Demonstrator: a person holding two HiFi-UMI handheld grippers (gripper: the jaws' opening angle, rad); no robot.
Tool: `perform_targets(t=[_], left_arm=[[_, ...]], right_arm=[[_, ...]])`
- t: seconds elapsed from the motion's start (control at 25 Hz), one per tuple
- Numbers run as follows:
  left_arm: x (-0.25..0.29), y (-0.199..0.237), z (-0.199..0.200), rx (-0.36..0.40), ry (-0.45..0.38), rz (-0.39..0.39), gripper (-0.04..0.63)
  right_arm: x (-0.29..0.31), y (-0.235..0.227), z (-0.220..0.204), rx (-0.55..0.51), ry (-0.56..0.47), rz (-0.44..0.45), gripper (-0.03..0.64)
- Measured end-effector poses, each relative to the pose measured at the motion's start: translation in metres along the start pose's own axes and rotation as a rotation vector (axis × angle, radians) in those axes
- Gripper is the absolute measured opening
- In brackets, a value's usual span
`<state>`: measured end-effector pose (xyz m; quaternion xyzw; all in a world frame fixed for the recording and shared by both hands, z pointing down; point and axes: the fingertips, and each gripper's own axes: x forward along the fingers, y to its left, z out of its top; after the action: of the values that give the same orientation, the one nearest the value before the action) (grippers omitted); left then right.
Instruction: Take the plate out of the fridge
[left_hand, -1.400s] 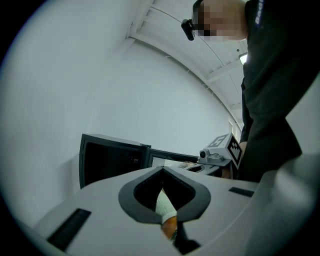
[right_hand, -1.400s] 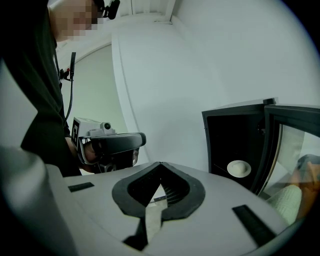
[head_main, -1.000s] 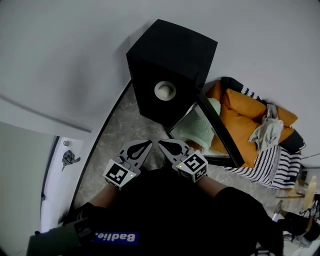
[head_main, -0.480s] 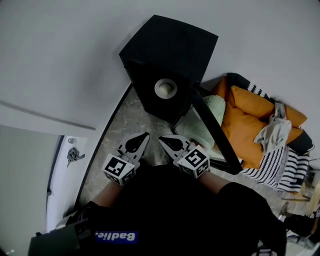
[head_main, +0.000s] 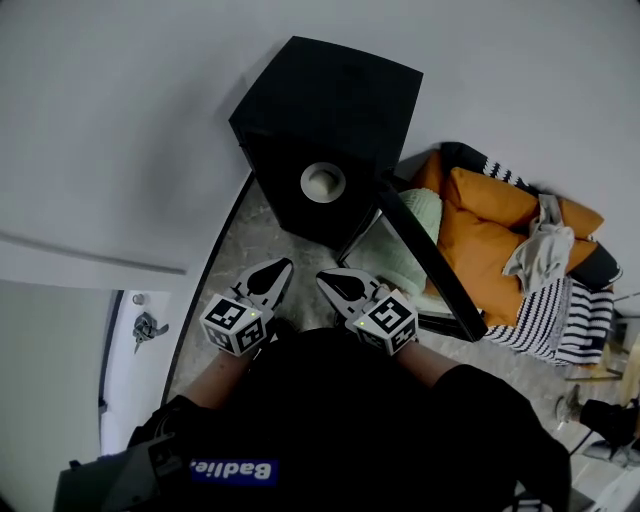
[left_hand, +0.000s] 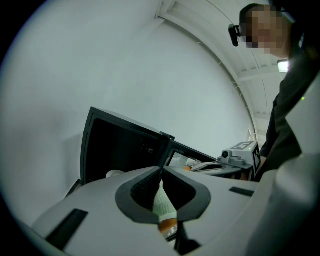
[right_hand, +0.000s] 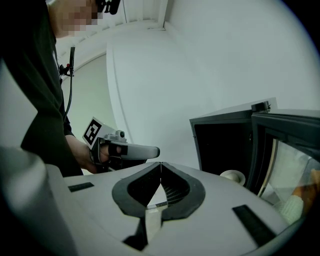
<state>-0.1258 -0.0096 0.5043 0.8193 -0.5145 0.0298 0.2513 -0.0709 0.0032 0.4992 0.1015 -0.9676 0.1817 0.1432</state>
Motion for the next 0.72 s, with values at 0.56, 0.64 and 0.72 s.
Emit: perform_targets(t=[0.56,0.64,0.72], left_arm=[[0.022,0.024,0.0,-0.088,0.003,-0.054,0.014],[0.023,0.026,-0.003,-0.101,0.012,-0.061,0.014],[0.025,0.029,-0.005,-0.114,0.019,-0.067,0.015]], right_arm=[[0.001,-0.017,0.003,0.007,0.019,-0.069,0.011],[0.002,-0.018,0.003,0.009,0.022,-0.07,0.011],[0.003,-0.017,0.002,0.008,0.027,-0.066,0.011]])
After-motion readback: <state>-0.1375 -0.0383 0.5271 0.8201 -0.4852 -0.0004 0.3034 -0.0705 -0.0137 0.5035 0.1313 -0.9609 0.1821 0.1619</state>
